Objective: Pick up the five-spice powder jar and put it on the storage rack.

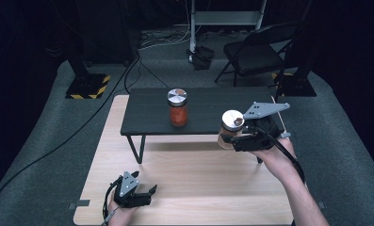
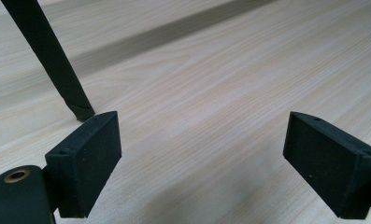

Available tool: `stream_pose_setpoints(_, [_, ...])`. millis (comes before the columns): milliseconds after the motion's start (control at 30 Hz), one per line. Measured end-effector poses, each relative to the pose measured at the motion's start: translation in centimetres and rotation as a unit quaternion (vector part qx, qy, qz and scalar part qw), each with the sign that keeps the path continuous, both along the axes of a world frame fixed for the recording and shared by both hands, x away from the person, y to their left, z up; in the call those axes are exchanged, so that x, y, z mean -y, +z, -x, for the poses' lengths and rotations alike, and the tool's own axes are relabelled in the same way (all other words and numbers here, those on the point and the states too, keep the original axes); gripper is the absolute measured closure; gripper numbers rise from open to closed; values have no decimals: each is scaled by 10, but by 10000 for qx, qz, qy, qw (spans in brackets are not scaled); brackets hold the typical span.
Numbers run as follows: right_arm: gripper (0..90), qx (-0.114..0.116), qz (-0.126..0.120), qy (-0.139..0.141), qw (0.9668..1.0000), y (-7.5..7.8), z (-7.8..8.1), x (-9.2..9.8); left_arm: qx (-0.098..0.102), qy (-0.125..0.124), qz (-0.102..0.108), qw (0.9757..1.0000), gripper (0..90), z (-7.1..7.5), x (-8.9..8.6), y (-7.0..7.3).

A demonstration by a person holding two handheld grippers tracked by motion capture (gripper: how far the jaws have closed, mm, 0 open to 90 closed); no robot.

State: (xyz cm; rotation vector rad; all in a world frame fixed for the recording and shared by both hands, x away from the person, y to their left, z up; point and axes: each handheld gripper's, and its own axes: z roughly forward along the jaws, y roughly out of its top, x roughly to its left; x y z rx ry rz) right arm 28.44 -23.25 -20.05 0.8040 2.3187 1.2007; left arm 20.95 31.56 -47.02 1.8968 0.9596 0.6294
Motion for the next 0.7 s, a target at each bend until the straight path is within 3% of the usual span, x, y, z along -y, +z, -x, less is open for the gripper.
stream_pose_setpoints(333, [302,38,-62,-374,9993,10,-22,-6,0,-4,0,10000,114,0,0,0])
stream_pose_setpoints(700, [302,-54,-117,-858,9962,4,-50,-19,-7,-15,10,10000,114,0,-1,0])
